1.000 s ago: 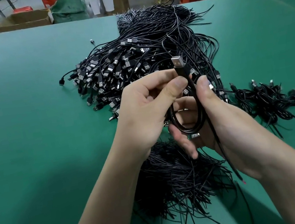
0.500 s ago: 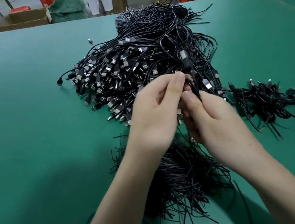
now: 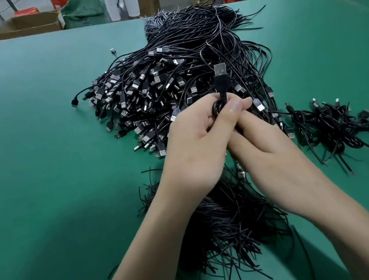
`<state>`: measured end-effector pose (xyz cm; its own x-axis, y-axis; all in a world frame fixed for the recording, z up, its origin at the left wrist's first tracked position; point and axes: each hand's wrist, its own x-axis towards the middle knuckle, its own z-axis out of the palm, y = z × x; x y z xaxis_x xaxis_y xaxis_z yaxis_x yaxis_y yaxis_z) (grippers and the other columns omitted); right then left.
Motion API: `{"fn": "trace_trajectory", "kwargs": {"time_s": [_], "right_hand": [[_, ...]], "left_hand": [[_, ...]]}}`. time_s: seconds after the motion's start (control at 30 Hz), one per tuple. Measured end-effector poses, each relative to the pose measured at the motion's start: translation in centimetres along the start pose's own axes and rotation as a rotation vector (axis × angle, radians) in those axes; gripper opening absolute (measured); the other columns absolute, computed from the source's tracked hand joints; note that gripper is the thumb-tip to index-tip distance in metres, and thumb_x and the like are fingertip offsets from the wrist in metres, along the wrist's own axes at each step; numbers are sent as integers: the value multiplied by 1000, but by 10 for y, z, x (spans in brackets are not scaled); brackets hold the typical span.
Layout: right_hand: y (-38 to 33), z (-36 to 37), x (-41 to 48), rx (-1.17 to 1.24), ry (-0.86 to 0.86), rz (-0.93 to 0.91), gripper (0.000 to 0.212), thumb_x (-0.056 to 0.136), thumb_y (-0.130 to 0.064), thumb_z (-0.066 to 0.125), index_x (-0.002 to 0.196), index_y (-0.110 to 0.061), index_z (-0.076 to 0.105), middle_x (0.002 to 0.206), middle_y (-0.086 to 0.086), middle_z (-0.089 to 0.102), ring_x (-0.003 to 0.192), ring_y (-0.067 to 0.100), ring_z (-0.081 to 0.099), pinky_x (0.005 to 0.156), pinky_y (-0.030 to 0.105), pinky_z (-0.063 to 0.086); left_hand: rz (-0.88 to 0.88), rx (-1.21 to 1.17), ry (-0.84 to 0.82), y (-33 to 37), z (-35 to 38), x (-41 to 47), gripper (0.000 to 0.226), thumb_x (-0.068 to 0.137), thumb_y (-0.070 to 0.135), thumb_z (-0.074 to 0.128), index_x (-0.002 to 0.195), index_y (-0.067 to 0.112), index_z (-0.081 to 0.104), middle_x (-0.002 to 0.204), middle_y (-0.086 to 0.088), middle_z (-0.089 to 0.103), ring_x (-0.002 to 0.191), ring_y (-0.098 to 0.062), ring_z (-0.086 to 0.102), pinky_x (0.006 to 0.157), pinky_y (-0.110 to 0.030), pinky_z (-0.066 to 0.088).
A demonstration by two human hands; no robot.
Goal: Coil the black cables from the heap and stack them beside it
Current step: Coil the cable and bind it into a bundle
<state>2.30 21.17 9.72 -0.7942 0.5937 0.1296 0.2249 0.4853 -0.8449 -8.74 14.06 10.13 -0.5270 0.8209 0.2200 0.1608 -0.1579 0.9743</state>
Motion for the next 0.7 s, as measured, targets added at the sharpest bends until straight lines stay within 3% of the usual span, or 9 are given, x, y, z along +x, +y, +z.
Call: {"fn": "trace_trajectory", "kwargs": {"time_s": [0.1, 0.23, 0.4, 0.5, 0.57, 0.63, 0.7], "right_hand": [[1, -3, 2, 142, -75, -23, 17, 106, -42, 43, 97, -35, 56, 76, -10, 60, 65, 2, 55, 68, 38, 50], [1, -2, 1, 192, -42, -89, 29, 107, -40, 39, 93, -19, 52, 66, -14, 46, 60, 8, 38, 58, 33, 35], [3, 4, 3, 18, 57, -133, 28, 106, -38, 38, 88, -25, 55, 65, -13, 51, 55, 7, 41, 52, 21, 34], [2, 4, 2, -35, 95, -146, 26, 107, -37, 38, 100, -25, 59, 69, -12, 53, 56, 8, 42, 52, 21, 35], [5, 2, 2, -52, 116, -151, 26, 107, -38, 37, 99, -30, 60, 71, -12, 56, 57, 7, 44, 52, 19, 35], [9, -2, 5, -26, 135, -131, 29, 108, -38, 37, 84, -36, 53, 69, -18, 56, 58, 5, 45, 55, 17, 35], [14, -8, 7, 33, 117, -71, 34, 108, -39, 37, 77, -32, 47, 66, -19, 52, 59, 4, 43, 60, 30, 40]], "left_hand": [[18, -70, -14, 4, -4, 1, 23, 108, 11, 52, 113, -2, 71, 113, -2, 79, 98, -2, 73, 83, -15, 54], [34, -142, -31, 7, -7, 0, 23, 110, 12, 49, 102, 12, 71, 110, -2, 80, 102, -7, 75, 81, -16, 56], [11, -63, -3, 2, -6, 0, 20, 110, 17, 51, 101, 18, 70, 111, 1, 79, 106, -14, 75, 86, -29, 61], [15, -35, -45, 5, -13, 2, 20, 109, 16, 52, 107, 12, 72, 111, -3, 79, 105, -14, 75, 86, -21, 58], [12, 56, -117, 7, -23, 2, 21, 108, 21, 54, 111, 11, 73, 103, -2, 80, 98, -15, 75, 87, -24, 59], [-9, 255, -214, 5, -35, 2, 21, 107, 26, 57, 113, 15, 74, 86, 15, 76, 83, -1, 71, 79, -17, 56], [-38, 616, -325, -1, -44, 4, 19, 103, 33, 62, 111, 28, 78, 91, 25, 75, 90, 8, 67, 86, -21, 54]]}}
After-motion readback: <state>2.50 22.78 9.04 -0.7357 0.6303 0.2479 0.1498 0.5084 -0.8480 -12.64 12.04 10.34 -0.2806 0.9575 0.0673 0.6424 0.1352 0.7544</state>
